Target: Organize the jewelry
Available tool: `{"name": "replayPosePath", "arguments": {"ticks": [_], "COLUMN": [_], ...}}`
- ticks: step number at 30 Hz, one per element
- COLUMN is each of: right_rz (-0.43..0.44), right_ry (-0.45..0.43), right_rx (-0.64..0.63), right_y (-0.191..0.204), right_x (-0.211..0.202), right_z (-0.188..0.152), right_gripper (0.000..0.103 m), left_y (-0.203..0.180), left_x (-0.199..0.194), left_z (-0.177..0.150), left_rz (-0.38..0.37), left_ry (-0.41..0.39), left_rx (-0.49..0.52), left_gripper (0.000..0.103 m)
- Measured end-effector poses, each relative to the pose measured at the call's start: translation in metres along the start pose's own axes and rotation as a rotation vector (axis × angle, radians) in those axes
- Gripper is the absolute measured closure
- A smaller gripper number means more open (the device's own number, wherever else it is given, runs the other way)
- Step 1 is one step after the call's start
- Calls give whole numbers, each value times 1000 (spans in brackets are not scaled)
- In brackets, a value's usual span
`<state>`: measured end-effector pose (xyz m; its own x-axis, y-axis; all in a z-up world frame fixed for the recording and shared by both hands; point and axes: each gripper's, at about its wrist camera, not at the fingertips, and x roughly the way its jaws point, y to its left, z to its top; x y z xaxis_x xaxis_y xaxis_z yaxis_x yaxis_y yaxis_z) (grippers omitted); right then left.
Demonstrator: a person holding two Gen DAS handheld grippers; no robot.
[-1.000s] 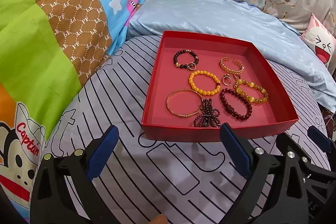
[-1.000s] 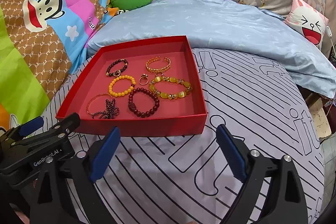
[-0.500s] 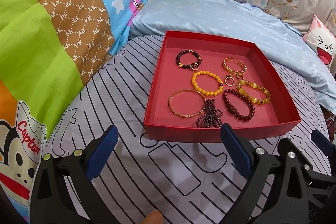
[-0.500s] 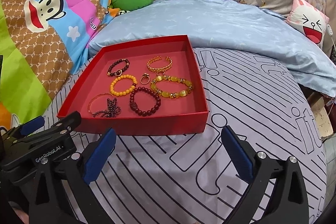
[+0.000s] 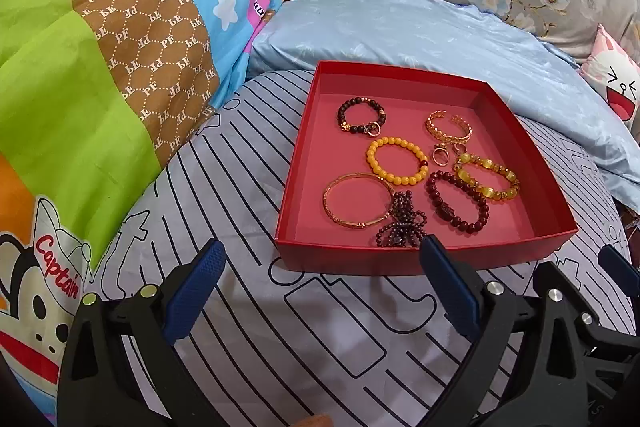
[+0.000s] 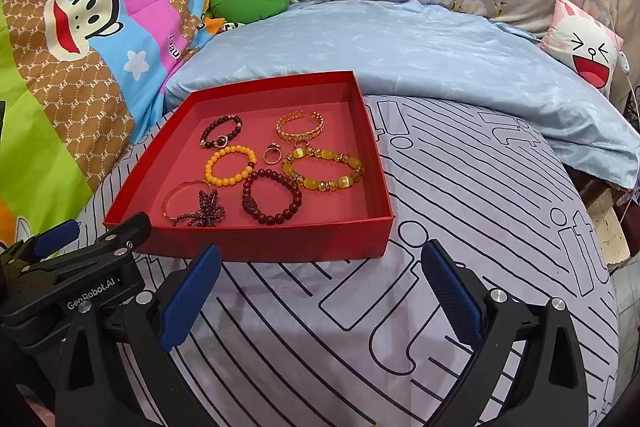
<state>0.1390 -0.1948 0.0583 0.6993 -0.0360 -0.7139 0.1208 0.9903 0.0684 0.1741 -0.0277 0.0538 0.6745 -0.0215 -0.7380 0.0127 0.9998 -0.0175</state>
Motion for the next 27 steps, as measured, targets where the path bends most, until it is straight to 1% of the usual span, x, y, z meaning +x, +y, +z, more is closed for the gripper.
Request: {"name": "replayPosePath", "arguments": {"ticks": [8,27], "right_rz": [-2,-10], "right_ry": [1,5], "right_rx": [1,2], "right_y": [0,0], "right_x": [0,0], "right_z": [-1,-3], "right_gripper": [6,6], "left_y": [2,-1], "left_x": [3,2], "left_z": [-2,-2], "left_rz": [-2,3], "left_ry": [16,11], "left_rx": [-19,1], "left_gripper": [10,10]}}
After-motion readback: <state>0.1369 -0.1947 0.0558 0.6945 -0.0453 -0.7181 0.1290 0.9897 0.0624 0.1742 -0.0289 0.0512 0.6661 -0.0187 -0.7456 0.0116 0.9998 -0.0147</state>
